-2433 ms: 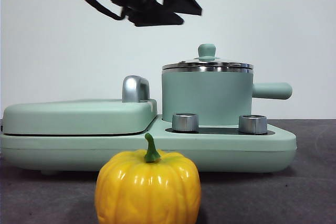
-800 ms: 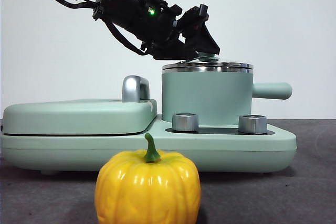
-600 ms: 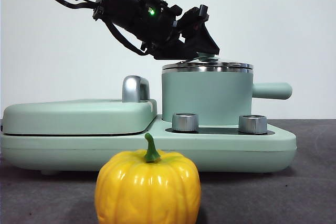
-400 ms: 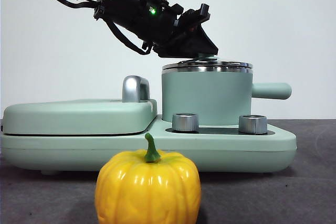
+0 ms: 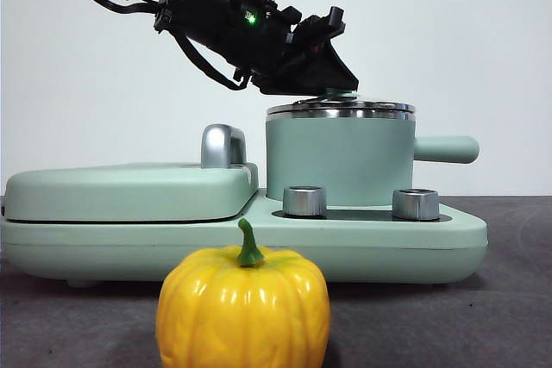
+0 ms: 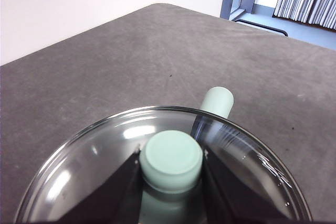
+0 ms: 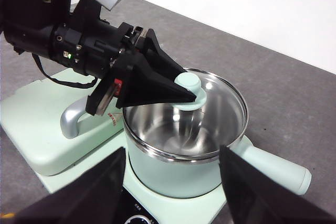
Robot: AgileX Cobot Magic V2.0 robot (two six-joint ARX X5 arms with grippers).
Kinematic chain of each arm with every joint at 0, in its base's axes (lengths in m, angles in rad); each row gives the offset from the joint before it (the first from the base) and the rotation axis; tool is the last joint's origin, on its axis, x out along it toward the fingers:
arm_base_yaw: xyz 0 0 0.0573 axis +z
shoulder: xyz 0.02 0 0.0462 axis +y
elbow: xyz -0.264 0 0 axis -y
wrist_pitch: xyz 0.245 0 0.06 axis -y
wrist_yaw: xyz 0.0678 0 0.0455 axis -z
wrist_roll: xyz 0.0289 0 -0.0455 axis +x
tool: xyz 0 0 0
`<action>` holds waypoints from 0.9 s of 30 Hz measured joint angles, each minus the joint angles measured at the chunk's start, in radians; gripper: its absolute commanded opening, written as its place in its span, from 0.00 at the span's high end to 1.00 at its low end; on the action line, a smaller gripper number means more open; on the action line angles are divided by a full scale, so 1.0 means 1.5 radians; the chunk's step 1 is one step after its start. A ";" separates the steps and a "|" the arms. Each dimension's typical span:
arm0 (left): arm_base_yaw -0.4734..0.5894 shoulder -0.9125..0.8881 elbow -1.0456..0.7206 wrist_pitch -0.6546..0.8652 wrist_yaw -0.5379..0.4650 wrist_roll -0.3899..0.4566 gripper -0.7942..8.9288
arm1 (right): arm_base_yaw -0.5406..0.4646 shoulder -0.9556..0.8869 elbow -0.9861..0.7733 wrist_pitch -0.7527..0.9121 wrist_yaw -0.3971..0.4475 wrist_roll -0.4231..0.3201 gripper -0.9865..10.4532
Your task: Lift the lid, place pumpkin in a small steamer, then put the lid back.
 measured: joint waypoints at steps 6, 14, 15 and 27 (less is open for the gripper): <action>0.000 -0.015 0.000 -0.012 -0.002 0.026 0.91 | 0.000 0.000 0.000 0.000 0.000 0.000 0.67; 0.004 -0.098 0.000 -0.038 -0.003 0.031 0.91 | 0.000 0.000 0.000 0.000 0.000 0.000 0.67; 0.006 -0.111 0.000 -0.052 -0.004 0.031 0.91 | 0.000 0.000 0.000 0.000 0.000 0.000 0.67; 0.066 -0.291 0.000 -0.312 -0.019 -0.008 0.91 | 0.000 0.000 0.000 0.000 0.000 0.000 0.67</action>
